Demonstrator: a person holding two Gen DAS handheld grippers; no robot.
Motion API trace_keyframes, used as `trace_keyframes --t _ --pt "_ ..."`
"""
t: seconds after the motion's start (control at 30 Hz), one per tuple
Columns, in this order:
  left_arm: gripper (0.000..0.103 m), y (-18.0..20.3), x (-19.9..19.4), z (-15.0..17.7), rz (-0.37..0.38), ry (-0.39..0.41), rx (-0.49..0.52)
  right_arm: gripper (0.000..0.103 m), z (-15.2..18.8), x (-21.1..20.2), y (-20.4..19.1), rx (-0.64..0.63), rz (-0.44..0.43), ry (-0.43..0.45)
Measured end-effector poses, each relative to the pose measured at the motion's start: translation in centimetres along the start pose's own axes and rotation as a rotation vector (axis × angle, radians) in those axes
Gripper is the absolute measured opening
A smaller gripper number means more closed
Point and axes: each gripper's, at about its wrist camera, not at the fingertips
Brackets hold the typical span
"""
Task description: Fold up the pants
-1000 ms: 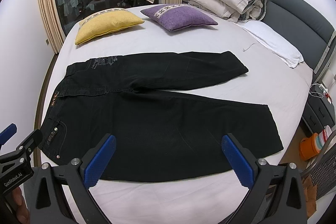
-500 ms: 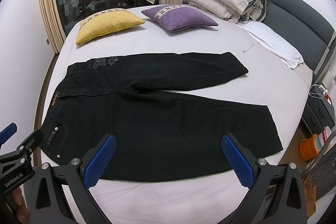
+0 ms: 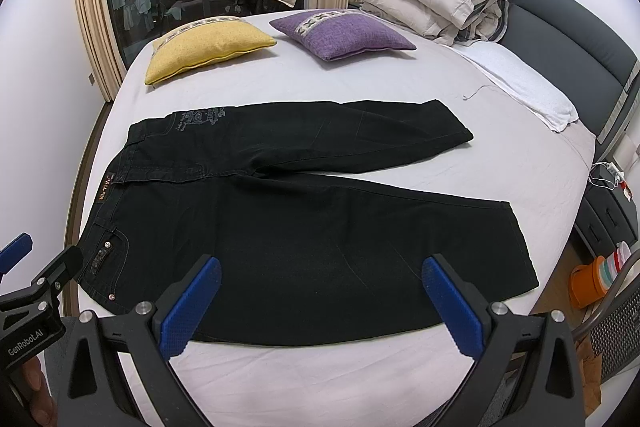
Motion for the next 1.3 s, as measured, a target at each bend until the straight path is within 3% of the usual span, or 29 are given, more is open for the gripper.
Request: trace_keyframes --t 1.3 --pt "0.103 0.5 -0.2 1.5 -0.007 -0.001 0.006 0.103 0.8 0.3 -0.3 -0.001 -0.005 -0.007"
Point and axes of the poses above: each gripper's, at about its wrist camera, not at the fingertips, and x roughly the way its jaws point, y to its right, z to its underside, and after that the axes turned 1 degree about -y, right-handed
